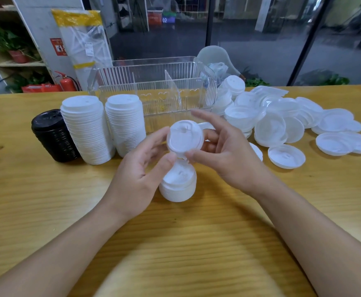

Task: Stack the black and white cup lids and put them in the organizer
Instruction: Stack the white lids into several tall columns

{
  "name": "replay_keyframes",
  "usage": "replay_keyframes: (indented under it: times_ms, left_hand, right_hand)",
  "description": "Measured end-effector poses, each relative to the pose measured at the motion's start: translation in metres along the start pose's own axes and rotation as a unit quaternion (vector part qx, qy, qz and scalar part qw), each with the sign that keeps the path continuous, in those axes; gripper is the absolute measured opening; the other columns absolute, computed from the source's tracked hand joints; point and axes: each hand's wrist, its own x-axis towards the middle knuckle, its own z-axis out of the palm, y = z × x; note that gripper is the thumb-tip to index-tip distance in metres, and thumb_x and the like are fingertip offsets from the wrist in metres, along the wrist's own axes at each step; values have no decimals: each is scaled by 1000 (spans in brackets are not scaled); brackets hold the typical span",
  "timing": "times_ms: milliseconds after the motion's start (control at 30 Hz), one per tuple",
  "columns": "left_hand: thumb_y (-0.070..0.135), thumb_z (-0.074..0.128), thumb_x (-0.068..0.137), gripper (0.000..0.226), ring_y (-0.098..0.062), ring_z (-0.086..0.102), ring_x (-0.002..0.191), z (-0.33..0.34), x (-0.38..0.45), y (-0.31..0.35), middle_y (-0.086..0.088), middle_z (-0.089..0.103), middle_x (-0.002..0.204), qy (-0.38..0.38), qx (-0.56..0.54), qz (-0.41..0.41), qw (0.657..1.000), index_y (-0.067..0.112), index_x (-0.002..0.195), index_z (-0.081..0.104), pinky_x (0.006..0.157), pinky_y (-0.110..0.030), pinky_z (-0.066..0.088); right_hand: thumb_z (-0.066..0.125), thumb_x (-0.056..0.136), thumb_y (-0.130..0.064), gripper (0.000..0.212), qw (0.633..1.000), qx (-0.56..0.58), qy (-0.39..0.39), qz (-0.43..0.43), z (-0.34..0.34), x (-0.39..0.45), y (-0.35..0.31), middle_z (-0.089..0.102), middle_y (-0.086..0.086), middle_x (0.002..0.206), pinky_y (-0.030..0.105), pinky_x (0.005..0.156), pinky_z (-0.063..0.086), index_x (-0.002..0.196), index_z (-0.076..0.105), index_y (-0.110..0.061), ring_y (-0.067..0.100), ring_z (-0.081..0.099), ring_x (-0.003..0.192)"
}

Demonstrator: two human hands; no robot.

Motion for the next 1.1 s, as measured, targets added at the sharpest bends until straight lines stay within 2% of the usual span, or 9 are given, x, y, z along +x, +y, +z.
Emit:
replay_keyframes:
  times_ms: [200, 333, 433, 567, 700, 767, 900, 1000, 1100]
  left_hand:
    - [24, 84, 96, 69, -20, 67, 137, -2, 0, -1, 4, 74, 142, 24, -35, 1, 999, 21, 158, 56, 118, -47, 50]
    - [8, 83, 89, 70, -29, 73, 128, -6, 4, 0, -10, 78, 133, 58, -108, -18, 992, 16, 154, 61, 114, -49, 56]
    - [4, 81, 90, 67, -30, 73, 129, -10, 5, 0, -12, 78, 133, 58, -133, -31, 989, 13, 153, 61, 115, -46, 56]
    - [7, 80, 90, 71, -24, 67, 138, -12, 6, -2, -5, 72, 146, 53, -110, -22, 992, 13, 157, 57, 120, -49, 51]
    - [16, 79, 99, 72, -22, 59, 147, -15, 5, -1, 0, 67, 154, -5, -60, -7, 998, 21, 164, 48, 126, -56, 42]
    - [28, 83, 99, 83, -20, 54, 152, -18, 4, -1, 5, 62, 159, -34, -20, -2, 999, 29, 169, 39, 124, -57, 40]
    - [36, 103, 76, 128, -8, 50, 151, -21, 1, -2, 18, 56, 160, -115, 93, -41, 988, 53, 171, 18, 127, -46, 38]
    - [37, 105, 71, 137, 2, 54, 143, -15, -2, -1, 24, 61, 151, -132, 129, -65, 981, 64, 167, 11, 126, -37, 39]
    - [38, 104, 72, 137, 3, 59, 136, -10, -2, -2, 25, 67, 140, -115, 147, -58, 981, 63, 167, 9, 119, -30, 42]
  right_hand:
    - [97, 83, -34, 74, 980, -193, 7, -57, 7, -4, 4, 74, -6, 124, 47, 89, 58, 147, 61, -31, 25, 69, 102]
    - [96, 83, -28, 77, 981, -186, -24, -56, 0, -4, 0, 73, -5, 127, 49, 98, 56, 151, 60, -30, 26, 69, 109]
    - [91, 89, -21, 65, 984, -168, -27, -49, -1, -4, -3, 76, -3, 125, 50, 97, 58, 149, 63, -27, 26, 72, 109]
    - [96, 82, -21, 62, 987, -155, -9, -39, -3, -3, -6, 74, -6, 132, 50, 101, 58, 138, 69, -22, 21, 73, 117]
    - [98, 79, -27, 77, 979, -194, -39, -39, -5, -6, -10, 69, -13, 140, 34, 112, 52, 147, 61, -25, 7, 64, 132]
    - [97, 80, -37, 79, 969, -242, -38, -42, -6, -7, -12, 68, -18, 139, 27, 112, 49, 150, 60, -31, 2, 61, 132]
    - [89, 84, -55, 66, 963, -268, -22, -8, -11, -4, -11, 64, -16, 136, 29, 109, 50, 142, 65, -36, 4, 61, 128]
    - [86, 82, -65, 60, 952, -301, -57, 12, -5, -7, -7, 63, -18, 129, 28, 103, 49, 132, 65, -41, 5, 60, 123]
    - [90, 78, -60, 58, 943, -321, -87, 29, 7, -11, -5, 62, -21, 125, 20, 98, 46, 126, 64, -39, 2, 58, 118]
